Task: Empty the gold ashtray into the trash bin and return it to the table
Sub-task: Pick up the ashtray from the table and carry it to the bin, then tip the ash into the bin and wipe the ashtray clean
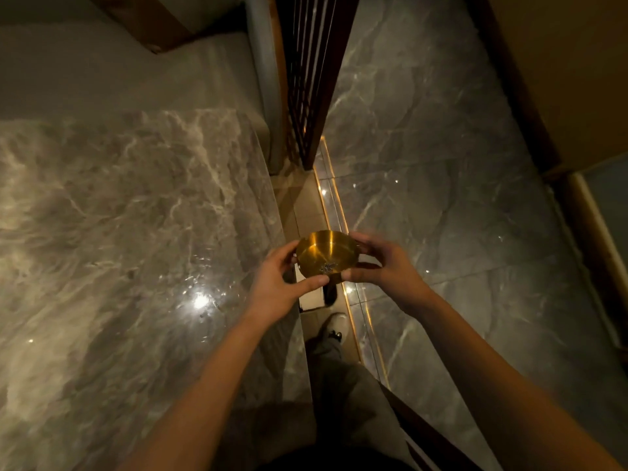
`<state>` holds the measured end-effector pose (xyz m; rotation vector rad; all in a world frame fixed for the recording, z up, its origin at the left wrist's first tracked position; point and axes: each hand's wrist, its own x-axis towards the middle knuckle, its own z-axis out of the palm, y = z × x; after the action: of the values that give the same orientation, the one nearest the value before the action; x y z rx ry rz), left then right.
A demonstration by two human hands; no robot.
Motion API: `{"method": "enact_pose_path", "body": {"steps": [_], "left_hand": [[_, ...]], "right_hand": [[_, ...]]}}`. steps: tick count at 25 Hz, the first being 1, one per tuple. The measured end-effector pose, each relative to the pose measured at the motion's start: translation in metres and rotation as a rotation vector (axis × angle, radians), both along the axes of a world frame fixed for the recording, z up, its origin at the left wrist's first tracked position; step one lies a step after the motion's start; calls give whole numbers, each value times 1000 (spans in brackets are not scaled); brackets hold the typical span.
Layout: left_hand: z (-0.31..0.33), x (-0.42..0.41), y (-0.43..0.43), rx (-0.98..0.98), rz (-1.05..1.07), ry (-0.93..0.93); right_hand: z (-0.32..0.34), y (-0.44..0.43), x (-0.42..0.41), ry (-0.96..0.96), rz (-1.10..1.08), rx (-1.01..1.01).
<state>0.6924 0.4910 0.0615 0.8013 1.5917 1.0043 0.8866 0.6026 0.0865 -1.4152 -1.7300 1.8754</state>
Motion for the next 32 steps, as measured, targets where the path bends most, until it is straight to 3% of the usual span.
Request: {"method": "enact_pose_path", "body": {"steps": [14,32], "left_hand": [[-84,106,28,-280,212,-137],[-272,142,42,-415,483,-257]], "right_hand": [[-96,51,79,-3,144,-253],[-326,78,88,-6,200,-419]]}}
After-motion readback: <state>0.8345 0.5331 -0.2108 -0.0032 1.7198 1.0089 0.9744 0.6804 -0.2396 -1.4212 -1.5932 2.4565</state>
